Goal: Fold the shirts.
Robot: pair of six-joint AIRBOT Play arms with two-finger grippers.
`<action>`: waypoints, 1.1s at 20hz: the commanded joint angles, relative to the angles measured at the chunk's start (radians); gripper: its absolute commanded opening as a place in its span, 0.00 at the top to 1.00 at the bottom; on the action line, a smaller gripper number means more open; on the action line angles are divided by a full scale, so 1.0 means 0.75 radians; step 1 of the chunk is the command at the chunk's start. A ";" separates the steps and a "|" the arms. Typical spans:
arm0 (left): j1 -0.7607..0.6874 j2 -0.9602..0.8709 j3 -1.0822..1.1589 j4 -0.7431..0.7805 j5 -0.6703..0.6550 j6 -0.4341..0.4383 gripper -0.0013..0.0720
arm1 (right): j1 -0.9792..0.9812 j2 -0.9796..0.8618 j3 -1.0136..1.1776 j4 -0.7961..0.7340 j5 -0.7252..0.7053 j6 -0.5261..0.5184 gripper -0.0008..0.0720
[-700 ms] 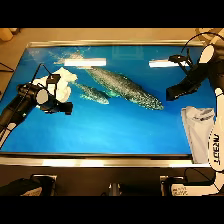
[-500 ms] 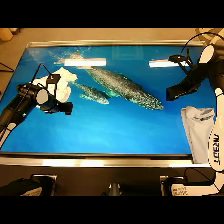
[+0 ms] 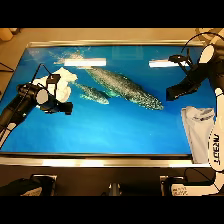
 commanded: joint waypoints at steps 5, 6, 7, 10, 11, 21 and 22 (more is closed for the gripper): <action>0.001 0.000 -0.001 0.000 0.113 -0.001 0.01 | -0.001 -0.001 0.001 0.000 -0.008 0.001 0.04; 0.000 -0.001 -0.001 0.000 0.161 -0.001 0.01 | -0.001 -0.001 0.001 0.000 -0.026 0.001 0.04; 0.000 -0.001 -0.001 0.000 0.196 -0.001 0.01 | -0.001 -0.001 0.001 0.001 -0.049 0.001 0.04; 0.002 -0.016 -0.001 0.003 0.312 0.000 0.01 | -0.001 -0.001 0.001 0.000 -0.161 -0.001 0.04; 0.018 -0.035 0.006 0.006 0.405 0.004 0.02 | -0.001 -0.001 0.001 0.002 -0.196 -0.001 0.05; 0.806 -0.778 0.904 -0.514 -0.124 -0.186 0.04 | -0.001 -0.002 0.001 0.007 -0.255 -0.001 0.05; 0.824 -0.803 0.903 -0.507 -0.114 -0.186 0.04 | -0.001 -0.001 0.001 0.007 -0.255 -0.001 0.05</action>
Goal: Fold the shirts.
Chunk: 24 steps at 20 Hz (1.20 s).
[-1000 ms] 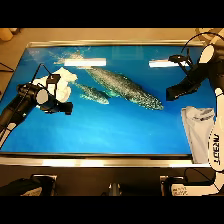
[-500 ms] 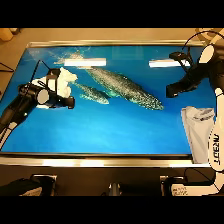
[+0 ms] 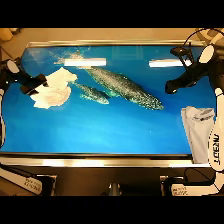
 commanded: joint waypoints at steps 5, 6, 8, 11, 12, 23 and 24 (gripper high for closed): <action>0.145 -0.257 0.101 -0.171 -0.027 -0.051 0.04 | -0.001 -0.001 0.001 0.001 -0.013 0.001 0.05; 0.139 -0.282 0.101 -0.173 -0.027 -0.047 0.04 | -0.001 -0.001 0.001 0.001 -0.013 0.001 0.05; 0.131 -0.320 0.101 -0.178 -0.002 -0.025 0.05 | -0.001 -0.001 0.001 0.001 -0.011 0.001 0.05; 0.112 -0.336 0.103 -0.180 0.051 0.016 0.79 | -0.001 -0.001 0.001 0.002 0.003 0.001 0.05; 0.097 -0.321 0.108 -0.180 0.090 0.029 0.95 | -0.001 -0.001 0.001 0.009 0.003 0.001 0.05; -0.396 0.529 0.318 -0.548 0.525 0.638 0.95 | -0.001 0.189 0.076 0.005 -0.171 -0.001 0.07; -0.465 0.621 0.318 -0.543 0.597 0.702 0.95 | -0.001 0.274 0.076 -0.004 -0.207 -0.013 0.07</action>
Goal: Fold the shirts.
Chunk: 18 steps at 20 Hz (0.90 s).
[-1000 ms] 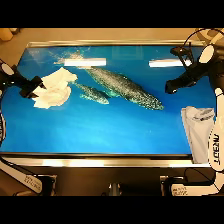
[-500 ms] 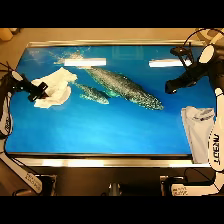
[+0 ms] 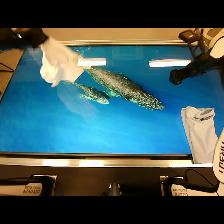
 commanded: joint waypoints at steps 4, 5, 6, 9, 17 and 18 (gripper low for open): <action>-0.392 0.476 0.010 0.079 0.252 0.175 0.95 | -0.001 0.482 0.015 -0.012 -0.176 -0.040 0.07; -0.427 0.483 -0.011 0.114 0.193 0.101 0.95 | -0.001 0.552 0.015 -0.012 -0.163 -0.040 0.07; -0.460 0.478 -0.054 0.119 0.122 0.041 0.95 | -0.001 0.606 0.015 -0.012 -0.120 -0.039 0.07; -0.616 0.437 -0.335 0.119 -0.021 0.004 0.95 | -0.001 0.651 0.012 -0.010 0.179 -0.012 0.07; -1.103 0.067 -1.160 -0.210 0.241 -0.063 0.95 | -0.001 0.509 -0.416 0.033 0.311 0.003 0.08; -1.100 0.018 -1.133 -0.252 0.173 -0.063 0.87 | -0.001 0.486 -0.462 0.084 0.305 0.002 0.08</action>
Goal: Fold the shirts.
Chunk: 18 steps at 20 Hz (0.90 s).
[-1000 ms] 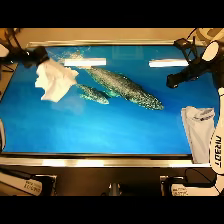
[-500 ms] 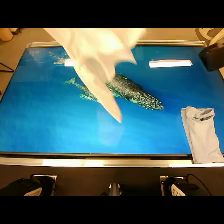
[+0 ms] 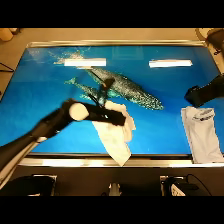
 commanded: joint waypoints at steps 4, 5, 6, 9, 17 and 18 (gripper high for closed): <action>0.182 -0.128 0.161 -0.099 -0.397 0.064 0.00 | -0.001 -0.099 -0.220 0.185 -0.026 -0.009 0.08; 0.280 -0.102 0.238 -0.038 -0.490 0.064 0.00 | 0.000 -0.099 -0.231 0.187 -0.048 -0.009 0.08; 0.388 -0.065 0.303 0.046 -0.570 0.063 0.00 | -0.001 -0.099 -0.247 0.192 -0.063 -0.009 0.08; 0.643 0.071 0.307 0.257 -0.717 0.058 0.00 | 0.000 -0.099 -0.325 0.224 -0.061 -0.036 0.08; 0.658 0.100 -0.386 -0.132 -0.332 0.058 0.01 | 0.000 -0.099 -0.705 0.540 -0.153 -0.190 0.07; 0.622 0.070 -0.425 -0.192 -0.314 0.059 0.01 | 0.000 -0.099 -0.740 0.545 -0.159 -0.200 0.05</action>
